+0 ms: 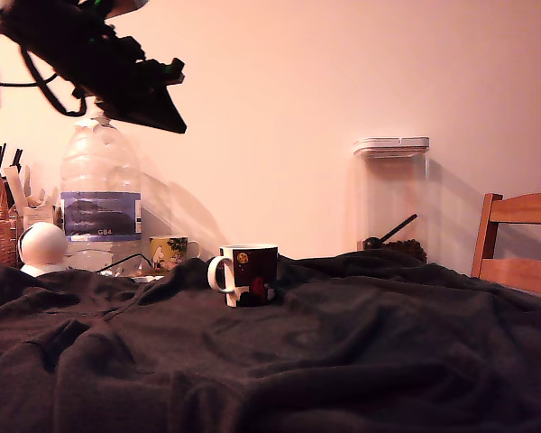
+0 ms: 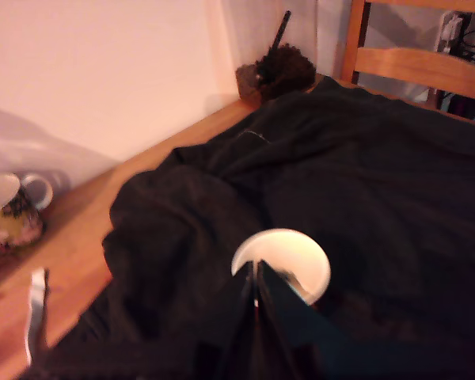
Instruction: Pick up the coffee capsules from the table one by one and drop them inside the nearest coffee cup
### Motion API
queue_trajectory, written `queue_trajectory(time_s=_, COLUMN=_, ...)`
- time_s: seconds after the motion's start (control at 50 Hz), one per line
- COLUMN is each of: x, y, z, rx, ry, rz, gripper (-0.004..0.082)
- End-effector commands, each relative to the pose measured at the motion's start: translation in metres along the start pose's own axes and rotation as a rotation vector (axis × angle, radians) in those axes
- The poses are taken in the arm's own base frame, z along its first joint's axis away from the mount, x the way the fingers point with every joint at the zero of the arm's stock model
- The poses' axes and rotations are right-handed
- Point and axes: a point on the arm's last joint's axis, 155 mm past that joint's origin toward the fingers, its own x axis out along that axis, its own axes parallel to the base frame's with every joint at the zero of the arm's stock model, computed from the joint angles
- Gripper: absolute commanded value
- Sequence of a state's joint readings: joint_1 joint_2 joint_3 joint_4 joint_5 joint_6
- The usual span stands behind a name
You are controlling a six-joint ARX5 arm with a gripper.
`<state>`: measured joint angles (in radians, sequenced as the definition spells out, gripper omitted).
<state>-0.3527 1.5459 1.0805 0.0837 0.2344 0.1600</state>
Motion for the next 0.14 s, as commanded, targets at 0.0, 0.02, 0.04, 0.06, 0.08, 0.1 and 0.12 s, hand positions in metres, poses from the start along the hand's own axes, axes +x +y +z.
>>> queue_trajectory(time_s=0.0, x=-0.0036, y=-0.0022, z=-0.0053, rx=-0.008, ry=0.007, rz=-0.002, gripper=-0.0021)
queue_trajectory(time_s=0.02, x=-0.0046, y=-0.0022, z=-0.0041, rx=-0.007, ry=0.004, rz=-0.002, gripper=-0.0021)
queue_trajectory(time_s=0.04, x=-0.0056, y=-0.0023, z=-0.003, rx=-0.007, ry=0.002, rz=-0.001, gripper=-0.0021)
queue_trajectory(time_s=0.06, x=-0.006, y=-0.0023, z=-0.0023, rx=-0.006, ry=0.0, rz=-0.002, gripper=-0.0021)
queue_trajectory(time_s=0.08, x=-0.0067, y=-0.0024, z=-0.0014, rx=-0.006, ry=-0.002, rz=-0.001, gripper=-0.0021)
queue_trajectory(time_s=0.1, x=-0.0071, y=-0.0024, z=-0.0008, rx=-0.006, ry=-0.003, rz=-0.001, gripper=-0.0021)
queue_trajectory(time_s=0.12, x=-0.0075, y=-0.0023, z=0.0, rx=-0.005, ry=-0.006, rz=-0.001, gripper=-0.0021)
